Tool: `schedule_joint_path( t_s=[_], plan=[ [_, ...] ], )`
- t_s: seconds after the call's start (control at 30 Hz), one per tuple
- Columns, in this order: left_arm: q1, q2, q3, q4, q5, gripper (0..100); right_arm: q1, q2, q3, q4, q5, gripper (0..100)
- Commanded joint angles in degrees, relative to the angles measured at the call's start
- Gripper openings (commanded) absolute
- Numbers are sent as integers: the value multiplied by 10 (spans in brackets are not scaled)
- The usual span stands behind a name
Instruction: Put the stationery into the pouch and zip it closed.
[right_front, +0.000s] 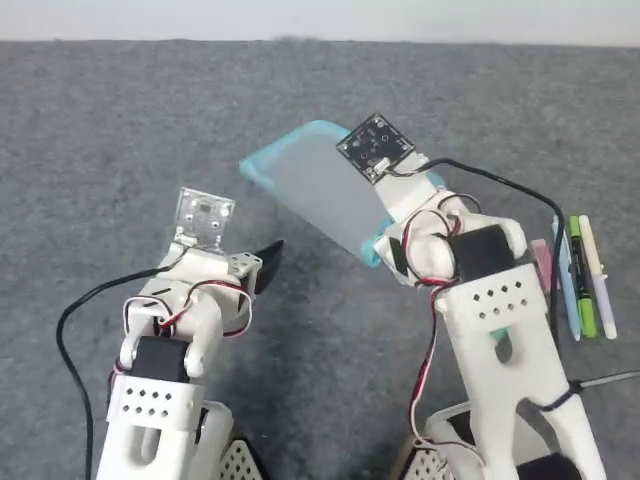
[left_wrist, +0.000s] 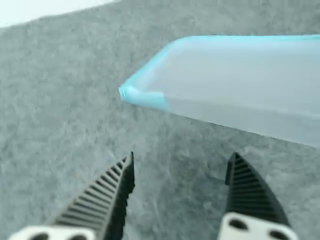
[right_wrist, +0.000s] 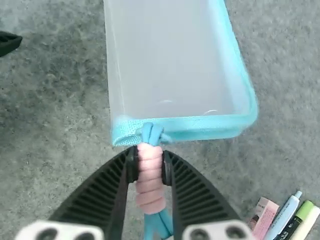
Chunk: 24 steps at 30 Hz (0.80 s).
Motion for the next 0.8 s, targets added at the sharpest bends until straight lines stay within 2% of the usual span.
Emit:
schedule_joint_path(
  t_s=[0.0,0.13,0.23,0.4,0.57,0.77],
  plan=[
    [36,-2,-7,11,-2,283,-65,-7,3,-18,-25,7],
    [40,-3,-8,26,-1,283,-123,-15,4,-18,-62,7],
    [40,-21,-25,57,-1,283,-125,-33,24,-51,-74,7],
    [40,-135,-17,105,-4,284,-127,-102,126,-149,-76,7],
    [40,-207,-12,147,-4,284,-159,-130,145,-173,-76,7],
    [33,-217,-8,149,-4,283,-192,-133,154,-204,-82,7]
  ],
)
